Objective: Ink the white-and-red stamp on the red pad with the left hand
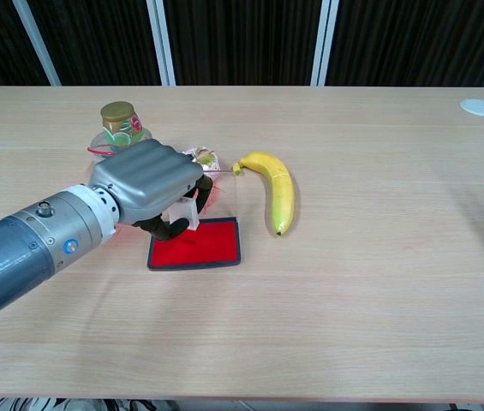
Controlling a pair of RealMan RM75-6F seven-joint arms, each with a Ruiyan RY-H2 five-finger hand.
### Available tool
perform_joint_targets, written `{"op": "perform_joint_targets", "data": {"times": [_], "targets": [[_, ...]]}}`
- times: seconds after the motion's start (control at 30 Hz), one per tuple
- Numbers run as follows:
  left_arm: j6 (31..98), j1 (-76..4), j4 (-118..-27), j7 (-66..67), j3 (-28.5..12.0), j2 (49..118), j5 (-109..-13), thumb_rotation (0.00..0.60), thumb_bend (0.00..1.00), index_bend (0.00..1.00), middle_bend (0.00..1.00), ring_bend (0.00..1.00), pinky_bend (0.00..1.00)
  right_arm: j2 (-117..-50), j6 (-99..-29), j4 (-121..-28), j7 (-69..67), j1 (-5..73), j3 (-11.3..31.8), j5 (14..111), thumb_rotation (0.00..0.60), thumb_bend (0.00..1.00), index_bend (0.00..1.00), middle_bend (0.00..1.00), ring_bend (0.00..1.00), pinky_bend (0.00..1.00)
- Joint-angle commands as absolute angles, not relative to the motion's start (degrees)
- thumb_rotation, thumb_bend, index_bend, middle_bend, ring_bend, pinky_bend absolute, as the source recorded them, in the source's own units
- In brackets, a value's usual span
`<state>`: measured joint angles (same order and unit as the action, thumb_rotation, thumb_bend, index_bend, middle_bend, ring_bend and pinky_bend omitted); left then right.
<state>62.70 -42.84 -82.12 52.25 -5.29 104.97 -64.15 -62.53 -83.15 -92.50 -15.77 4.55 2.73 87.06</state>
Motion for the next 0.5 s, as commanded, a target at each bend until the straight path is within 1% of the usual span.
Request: {"op": "perform_joint_targets", "data": {"times": [0.03,0.5], "targets": [[62.56,-42.81,-81.76,52.44,-5.12,105.22,-63.85,0.6,0.56,0.7,0.73,0.57,0.63,-62.53,-83.12,-92.49,-15.79,4.56,2.73,87.05,0.6,0.12,0.0,0.0,0.0,0.18],[61.5,-42.08,-79.3,52.93,-2.87,106.32,-63.27,0.6,0.56,0.7,0.73,0.57,0.63,-62.5,-83.05,-92.44,-15.88,4.58,2.74,87.0,0.6,0.12,0.0,0.0,0.0,0.18]]}}
